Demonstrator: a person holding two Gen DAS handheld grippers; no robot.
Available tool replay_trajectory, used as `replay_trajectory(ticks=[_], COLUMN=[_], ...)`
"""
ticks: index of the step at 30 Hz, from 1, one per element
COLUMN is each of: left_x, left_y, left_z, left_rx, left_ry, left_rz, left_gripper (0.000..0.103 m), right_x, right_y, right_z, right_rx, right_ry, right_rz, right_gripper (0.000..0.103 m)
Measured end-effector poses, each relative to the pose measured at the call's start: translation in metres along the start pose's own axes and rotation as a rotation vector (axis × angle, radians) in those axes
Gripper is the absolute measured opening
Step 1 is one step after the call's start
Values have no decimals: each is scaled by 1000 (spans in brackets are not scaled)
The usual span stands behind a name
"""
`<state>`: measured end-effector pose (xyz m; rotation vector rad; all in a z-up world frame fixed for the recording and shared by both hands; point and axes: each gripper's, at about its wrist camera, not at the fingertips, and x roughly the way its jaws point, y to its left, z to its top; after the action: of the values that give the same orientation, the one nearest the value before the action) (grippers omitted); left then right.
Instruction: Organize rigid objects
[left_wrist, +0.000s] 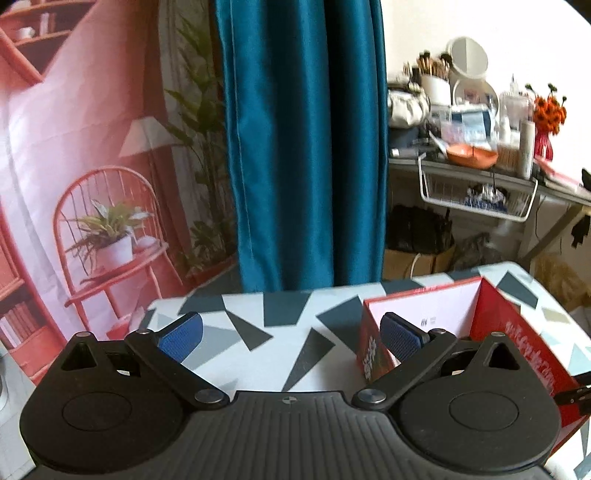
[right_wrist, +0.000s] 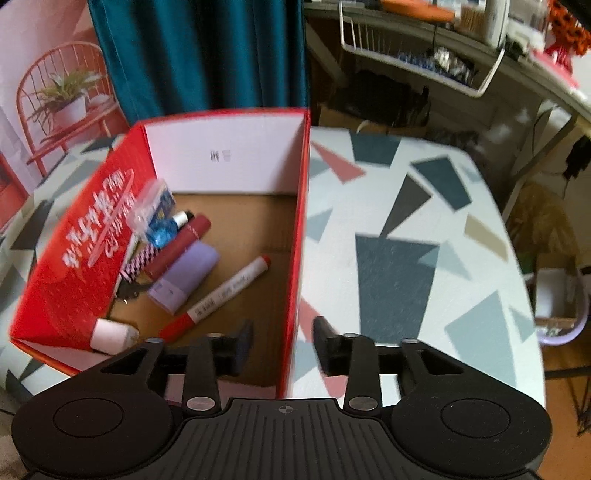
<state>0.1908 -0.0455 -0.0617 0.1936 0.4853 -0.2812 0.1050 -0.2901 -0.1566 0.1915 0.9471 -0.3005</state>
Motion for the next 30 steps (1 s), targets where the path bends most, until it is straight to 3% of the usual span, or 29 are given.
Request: replay_trajectory(ticks=[2,8,17,30], left_x=[-12,-51,-117,-192], left_y=[-1,-7,-13,-3], left_z=[3,7,8,-10], left_rx=[-2,4,-36,-73], left_ry=[-24,-86,-173,-250], left_rz=[9,40,53,79], left_gripper=[103,103,103,103], right_x=[-15,-70,-147,-236], right_y=[2,14,42,90], right_z=[5,16,15,-32], right_rx=[0,-1,-4,-32], right_ry=[-40,-183,-336,-541], right_rz=[-8,-9,17,-21], right_gripper=[64,100,103,103])
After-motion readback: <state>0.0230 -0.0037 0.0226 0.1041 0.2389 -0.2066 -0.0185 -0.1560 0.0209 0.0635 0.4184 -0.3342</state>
